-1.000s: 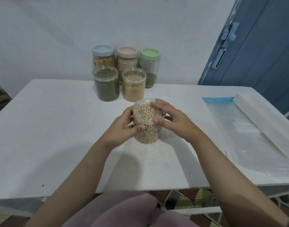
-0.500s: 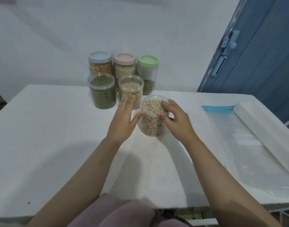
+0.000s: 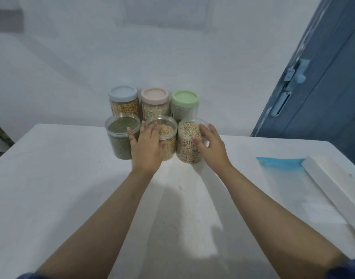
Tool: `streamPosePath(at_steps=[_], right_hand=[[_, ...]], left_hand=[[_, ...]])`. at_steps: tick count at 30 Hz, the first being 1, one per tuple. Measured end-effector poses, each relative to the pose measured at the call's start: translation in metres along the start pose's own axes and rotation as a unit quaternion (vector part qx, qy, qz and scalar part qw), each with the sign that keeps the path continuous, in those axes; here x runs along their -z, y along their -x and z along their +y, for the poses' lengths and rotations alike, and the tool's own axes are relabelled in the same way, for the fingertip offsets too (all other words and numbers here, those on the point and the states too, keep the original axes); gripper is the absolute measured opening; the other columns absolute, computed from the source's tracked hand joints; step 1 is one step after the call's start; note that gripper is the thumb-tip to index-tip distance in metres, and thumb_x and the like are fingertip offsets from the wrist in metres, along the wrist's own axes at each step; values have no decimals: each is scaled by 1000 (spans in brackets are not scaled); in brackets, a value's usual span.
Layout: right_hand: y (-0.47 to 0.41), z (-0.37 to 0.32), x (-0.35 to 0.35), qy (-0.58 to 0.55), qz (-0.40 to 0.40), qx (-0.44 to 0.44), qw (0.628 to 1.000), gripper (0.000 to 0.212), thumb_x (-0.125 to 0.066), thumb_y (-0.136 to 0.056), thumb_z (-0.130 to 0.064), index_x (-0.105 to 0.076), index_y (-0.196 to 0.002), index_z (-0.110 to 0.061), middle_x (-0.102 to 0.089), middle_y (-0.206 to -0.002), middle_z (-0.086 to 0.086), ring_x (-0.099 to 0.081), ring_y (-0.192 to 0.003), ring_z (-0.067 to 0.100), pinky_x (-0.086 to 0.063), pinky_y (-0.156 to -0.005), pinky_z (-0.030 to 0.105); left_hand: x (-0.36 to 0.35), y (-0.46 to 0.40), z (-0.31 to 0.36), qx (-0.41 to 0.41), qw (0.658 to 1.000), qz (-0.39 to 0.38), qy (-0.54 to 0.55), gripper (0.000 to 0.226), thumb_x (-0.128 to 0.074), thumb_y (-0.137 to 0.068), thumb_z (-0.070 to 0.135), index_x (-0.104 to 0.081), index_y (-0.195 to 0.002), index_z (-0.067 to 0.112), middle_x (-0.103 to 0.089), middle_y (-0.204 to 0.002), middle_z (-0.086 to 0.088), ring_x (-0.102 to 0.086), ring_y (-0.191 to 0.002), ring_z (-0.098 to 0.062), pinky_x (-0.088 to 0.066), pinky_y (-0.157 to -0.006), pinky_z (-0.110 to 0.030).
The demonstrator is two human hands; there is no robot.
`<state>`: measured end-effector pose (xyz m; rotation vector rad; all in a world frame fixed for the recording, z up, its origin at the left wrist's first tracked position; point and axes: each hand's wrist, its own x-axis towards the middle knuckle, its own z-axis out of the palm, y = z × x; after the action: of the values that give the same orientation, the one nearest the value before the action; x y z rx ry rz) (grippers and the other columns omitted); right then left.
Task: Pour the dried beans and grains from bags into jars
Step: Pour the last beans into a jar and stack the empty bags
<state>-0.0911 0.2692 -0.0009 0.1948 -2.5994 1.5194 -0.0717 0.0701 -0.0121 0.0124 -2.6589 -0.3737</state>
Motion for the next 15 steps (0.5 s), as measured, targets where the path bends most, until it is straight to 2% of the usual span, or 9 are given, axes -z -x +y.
streamPosePath(at_steps=[3,8,11,14,15], right_hand=[[-3,1,-4,-6,-5,8,1000,60,-61,-97,-37,-41,-150,-18,-17,-164,5,-17,-150,12,-17,-113,21],[-2,1,-10,-1,10,7,1000,60,-62,-95,-39,-43,-150,-21,-19,-163,3,-21,-149,12,-18,-108,16],[0,0,-15,4,25,7,1000,60,-64,-94,-41,-45,-148,-22,-22,-162,4,-24,-148,15,-20,-110,21],[1,-1,-20,4,37,13,999,60,-65,-92,-44,-48,-146,-21,-29,-158,3,-34,-143,17,-30,-116,33],[1,-1,-20,6,39,15,999,60,-65,-92,-44,-48,-145,-21,-31,-157,2,-36,-142,17,-32,-115,33]], left_hand=[[1,-1,-2,9,1000,2,4,46,-55,-96,23,-47,-140,17,-40,-153,1,-18,-151,-25,14,-114,-57],[0,2,-6,18,1000,5,18,48,-52,-96,19,-44,-143,15,-36,-155,2,-14,-151,-24,14,-115,-54],[0,3,-7,18,999,11,29,48,-49,-96,18,-43,-144,14,-35,-156,0,-12,-152,-27,13,-116,-52],[1,4,-9,15,999,11,30,48,-47,-97,18,-42,-145,13,-33,-157,-2,-11,-152,-27,11,-118,-52],[1,5,-9,14,999,11,33,48,-47,-98,18,-42,-145,12,-33,-158,-3,-11,-152,-28,10,-118,-52]])
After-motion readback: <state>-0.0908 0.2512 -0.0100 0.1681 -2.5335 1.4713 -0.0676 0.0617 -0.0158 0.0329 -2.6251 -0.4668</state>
